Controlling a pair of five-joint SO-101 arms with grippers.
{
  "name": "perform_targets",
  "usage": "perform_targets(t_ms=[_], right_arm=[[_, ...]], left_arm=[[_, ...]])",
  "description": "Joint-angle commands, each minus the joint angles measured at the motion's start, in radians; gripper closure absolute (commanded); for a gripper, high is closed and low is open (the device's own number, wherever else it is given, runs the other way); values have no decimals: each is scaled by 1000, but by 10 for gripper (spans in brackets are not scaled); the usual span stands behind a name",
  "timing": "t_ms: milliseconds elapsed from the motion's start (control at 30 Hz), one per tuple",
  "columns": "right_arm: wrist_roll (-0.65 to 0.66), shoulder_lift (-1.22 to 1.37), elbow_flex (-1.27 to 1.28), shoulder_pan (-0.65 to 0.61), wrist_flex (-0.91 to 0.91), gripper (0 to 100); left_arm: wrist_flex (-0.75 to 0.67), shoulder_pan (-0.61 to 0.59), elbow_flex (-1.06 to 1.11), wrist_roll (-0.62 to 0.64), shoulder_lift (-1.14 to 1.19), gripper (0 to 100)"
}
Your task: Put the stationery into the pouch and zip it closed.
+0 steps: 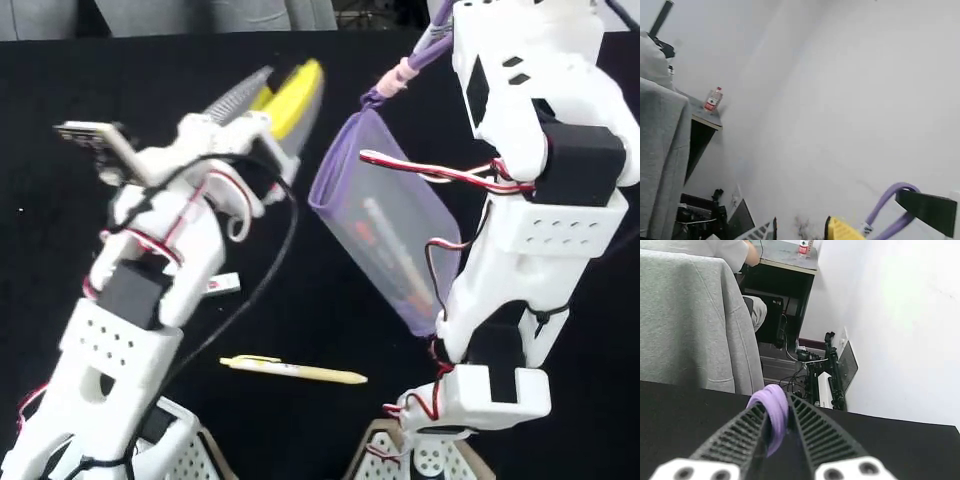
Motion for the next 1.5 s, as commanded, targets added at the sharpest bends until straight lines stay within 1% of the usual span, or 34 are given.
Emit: perform_targets(t_ms=[0, 67, 167, 333, 433, 567, 633, 700, 767, 867, 1067, 1167, 1267, 1467], right_arm=[[0, -41, -38, 14, -5, 988], [0, -42, -36, 14, -5, 988], [0, -41, -38, 14, -5, 988], [0, -39, -38, 14, -5, 988], [0, -39, -38, 14, -5, 988], [0, -39, -36, 14, -5, 988], [0, -39, -36, 14, -5, 988], [2, -39, -36, 14, -5, 988], [2, -39, -36, 14, -5, 988], [2, -39, -36, 14, -5, 988], [2, -39, -35, 14, -5, 988], [2, -39, -35, 14, -5, 988], [2, -39, -35, 14, -5, 988], [2, -39, -35, 14, -5, 988]], left_arm=[[135, -107, -117, -12, -5, 817], [253, -137, -125, -77, -3, 816], [411, -137, -82, -253, -9, 818], [601, -136, -10, -539, -15, 820], [683, -124, 30, -647, -15, 820], [767, 4, 136, -799, -15, 820], [807, 125, 214, -884, -15, 820], [821, 239, 292, -939, -15, 820], [809, 338, 366, -951, -15, 820], [709, 427, 481, -950, -15, 820], [365, 453, 674, -948, -3, 815], [241, 453, 708, -901, -3, 815], [180, 484, 710, -867, -3, 815], [175, 628, 713, -870, -2, 815]])
